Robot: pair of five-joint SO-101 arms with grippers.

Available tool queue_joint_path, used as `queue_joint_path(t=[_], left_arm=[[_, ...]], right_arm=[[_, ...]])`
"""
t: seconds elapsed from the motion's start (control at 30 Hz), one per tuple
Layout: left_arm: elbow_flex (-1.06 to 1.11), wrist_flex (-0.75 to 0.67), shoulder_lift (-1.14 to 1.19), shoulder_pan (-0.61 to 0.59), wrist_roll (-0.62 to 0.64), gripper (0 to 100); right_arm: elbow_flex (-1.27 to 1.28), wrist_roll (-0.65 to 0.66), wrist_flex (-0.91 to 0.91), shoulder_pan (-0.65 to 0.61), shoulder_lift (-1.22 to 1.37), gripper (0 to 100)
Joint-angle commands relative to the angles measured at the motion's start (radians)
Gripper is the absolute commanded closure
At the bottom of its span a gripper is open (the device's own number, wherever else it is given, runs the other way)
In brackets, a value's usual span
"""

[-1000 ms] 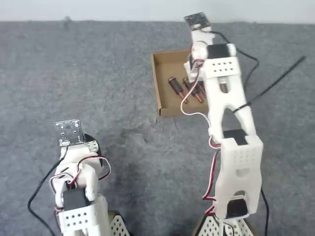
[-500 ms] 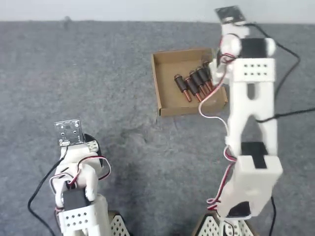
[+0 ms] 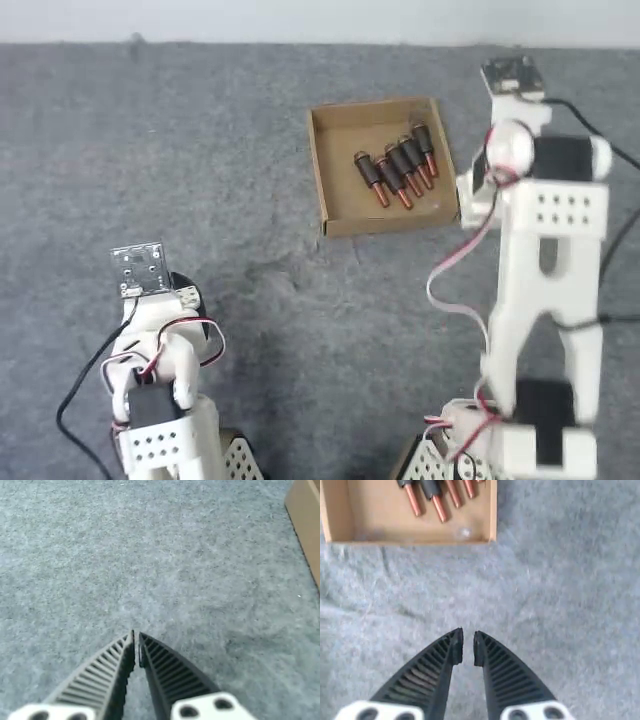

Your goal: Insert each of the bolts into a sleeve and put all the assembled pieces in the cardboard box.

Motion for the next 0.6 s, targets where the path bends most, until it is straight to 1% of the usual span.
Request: queue_joint_path(t=[0.0, 0.27, 0.47, 0.57], left_arm=[[-0.01, -0.012, 0.011, -0.006, -0.009, 99], [-0.01, -0.012, 0.011, -0.008, -0.009, 99], [-0.01, -0.012, 0.011, -0.008, -0.009, 99], [-0.01, -0.012, 0.011, -0.008, -0.009, 99]], right_arm=[[0.198, 0.002, -0.039, 0.007, -0.246, 98.1], [0.707, 0.003, -0.271, 0.013, -0.641, 97.9], [1.022, 0.003, -0.392, 0.008, -0.912, 98.1], [1.175, 0.003, -0.484, 0.01, -1.023, 98.1]])
